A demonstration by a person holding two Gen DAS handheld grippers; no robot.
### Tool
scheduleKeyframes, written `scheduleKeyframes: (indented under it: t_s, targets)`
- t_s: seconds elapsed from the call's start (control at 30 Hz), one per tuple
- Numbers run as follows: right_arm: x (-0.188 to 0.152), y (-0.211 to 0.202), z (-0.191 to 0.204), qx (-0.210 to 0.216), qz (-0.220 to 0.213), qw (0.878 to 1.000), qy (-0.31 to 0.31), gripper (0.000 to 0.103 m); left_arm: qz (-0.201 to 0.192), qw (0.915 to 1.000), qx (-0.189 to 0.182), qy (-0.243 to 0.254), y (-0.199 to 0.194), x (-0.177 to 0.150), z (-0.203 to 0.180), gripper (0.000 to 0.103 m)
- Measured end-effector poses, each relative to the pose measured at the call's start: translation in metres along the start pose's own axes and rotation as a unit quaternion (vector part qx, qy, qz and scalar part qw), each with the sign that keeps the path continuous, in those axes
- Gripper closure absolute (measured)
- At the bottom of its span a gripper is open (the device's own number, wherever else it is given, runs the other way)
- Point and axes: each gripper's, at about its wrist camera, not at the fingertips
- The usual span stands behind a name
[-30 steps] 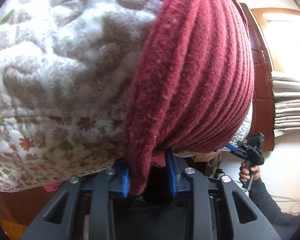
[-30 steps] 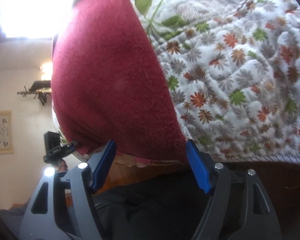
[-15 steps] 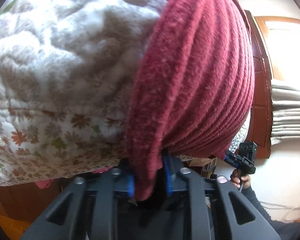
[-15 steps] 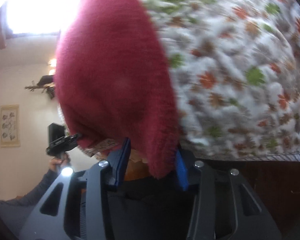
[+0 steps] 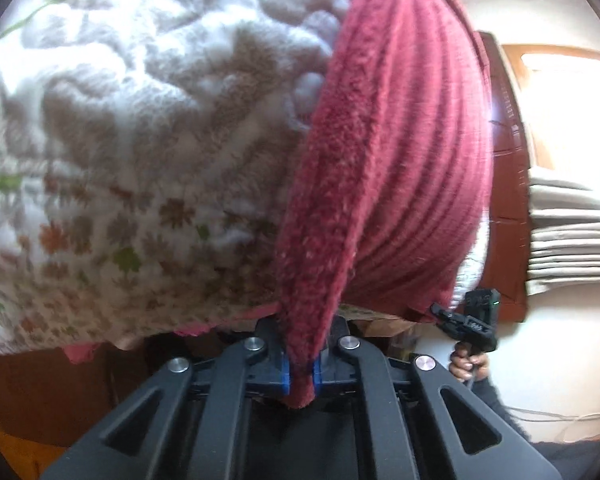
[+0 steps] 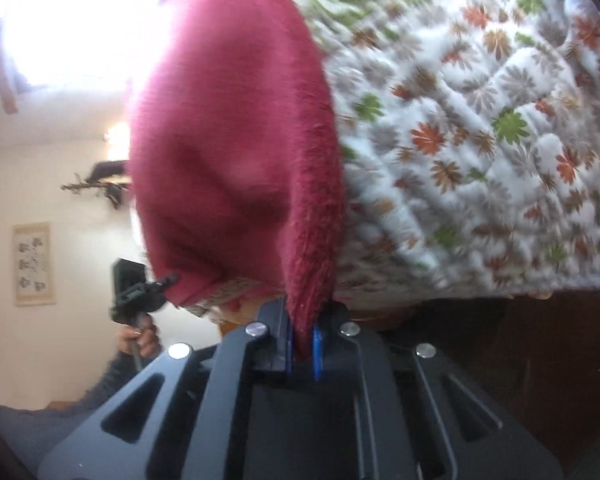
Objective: Fold small clothes
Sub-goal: 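Lift the hem with both grippers and fold it over toward the collar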
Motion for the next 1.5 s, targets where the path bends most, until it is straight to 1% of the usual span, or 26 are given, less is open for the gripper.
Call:
scheduleKeyframes:
  t_s: [0.17,0.23,0.3,0.37,0.5,0.63,0.7,0.8,0.83,0.87,0.93,1.0,1.13,1.2,1.23,1.27,1.3,1.33,1.37,1.4,1.43,1.47,1.5]
  targets:
    - [-0.006,-0.028,0.016,0.039,-0.039,0.998,0.008,0.098,-0.003,0.9984,-0.055,-0.010,-0.019,-0.008,-0.009,0.097]
    - [-0.007,-0.043,0.023,0.055,-0.054,0.997,0.008,0.098,-0.011,0.9967,-0.079,-0.014,-0.034,-0.007,-0.010,0.097]
    - [-0.007,-0.057,0.032,0.069,-0.070,0.995,0.005,0.098,-0.024,0.9933,-0.112,-0.016,-0.052,-0.005,-0.014,0.097]
    - [-0.004,-0.080,0.037,0.085,-0.088,0.992,0.001,0.098,-0.042,0.9881,-0.147,-0.018,-0.069,-0.003,-0.022,0.097]
    - [0.012,-0.109,0.061,0.116,-0.124,0.986,-0.009,0.098,-0.082,0.9728,-0.214,-0.030,-0.094,0.006,-0.036,0.097]
    - [0.040,-0.122,0.088,0.143,-0.148,0.979,-0.015,0.098,-0.126,0.9524,-0.273,-0.049,-0.105,0.027,-0.043,0.097]
    - [0.060,-0.120,0.100,0.149,-0.152,0.977,-0.013,0.098,-0.144,0.9426,-0.294,-0.067,-0.102,0.040,-0.049,0.097]
    - [0.095,-0.116,0.111,0.146,-0.155,0.977,-0.006,0.098,-0.165,0.9288,-0.315,-0.106,-0.093,0.067,-0.046,0.097]
    - [0.104,-0.112,0.116,0.141,-0.155,0.978,-0.002,0.098,-0.169,0.9259,-0.316,-0.120,-0.087,0.078,-0.048,0.097]
    - [0.116,-0.108,0.119,0.136,-0.155,0.979,0.003,0.098,-0.173,0.9233,-0.316,-0.134,-0.076,0.085,-0.057,0.097]
    - [0.140,-0.096,0.120,0.121,-0.148,0.981,0.016,0.098,-0.178,0.9196,-0.310,-0.164,-0.064,0.104,-0.054,0.097]
    - [0.156,-0.083,0.118,0.100,-0.137,0.985,0.025,0.098,-0.179,0.9161,-0.302,-0.193,-0.057,0.121,-0.042,0.097]
    - [0.189,-0.052,0.113,0.062,-0.111,0.991,0.040,0.098,-0.180,0.9173,-0.269,-0.232,-0.035,0.145,-0.031,0.096]
    - [0.205,-0.038,0.109,0.051,-0.095,0.993,0.049,0.096,-0.180,0.9183,-0.249,-0.250,-0.024,0.152,-0.024,0.096]
    - [0.211,-0.032,0.106,0.046,-0.088,0.994,0.053,0.092,-0.180,0.9175,-0.241,-0.261,-0.020,0.153,-0.015,0.095]
    - [0.218,-0.028,0.104,0.038,-0.084,0.994,0.059,0.087,-0.182,0.9150,-0.234,-0.274,-0.017,0.154,-0.011,0.092]
    - [0.224,-0.025,0.103,0.033,-0.080,0.994,0.062,0.081,-0.189,0.9108,-0.228,-0.288,-0.015,0.155,-0.007,0.089]
    - [0.229,-0.024,0.102,0.032,-0.077,0.994,0.065,0.068,-0.193,0.9070,-0.227,-0.297,-0.014,0.155,-0.003,0.082]
    - [0.234,-0.025,0.102,0.036,-0.076,0.994,0.068,0.060,-0.197,0.9037,-0.229,-0.303,-0.014,0.156,-0.003,0.074]
    - [0.239,-0.026,0.103,0.042,-0.073,0.994,0.068,0.057,-0.202,0.9025,-0.230,-0.303,-0.016,0.158,-0.005,0.072]
    - [0.244,-0.029,0.106,0.053,-0.069,0.994,0.062,0.054,-0.209,0.9045,-0.227,-0.295,-0.020,0.160,-0.011,0.066]
    - [0.247,-0.033,0.110,0.060,-0.067,0.995,0.052,0.053,-0.215,0.9093,-0.220,-0.281,-0.025,0.162,-0.018,0.059]
    - [0.251,-0.039,0.114,0.061,-0.066,0.995,0.038,0.052,-0.219,0.9158,-0.209,-0.264,-0.031,0.164,-0.026,0.056]
Point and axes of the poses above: each gripper's, at about its wrist camera, not at the fingertips, and y roughly the way its jaws point, z to its left, x to its top, and after that the axes turned 6 degrees about -z, right-handed
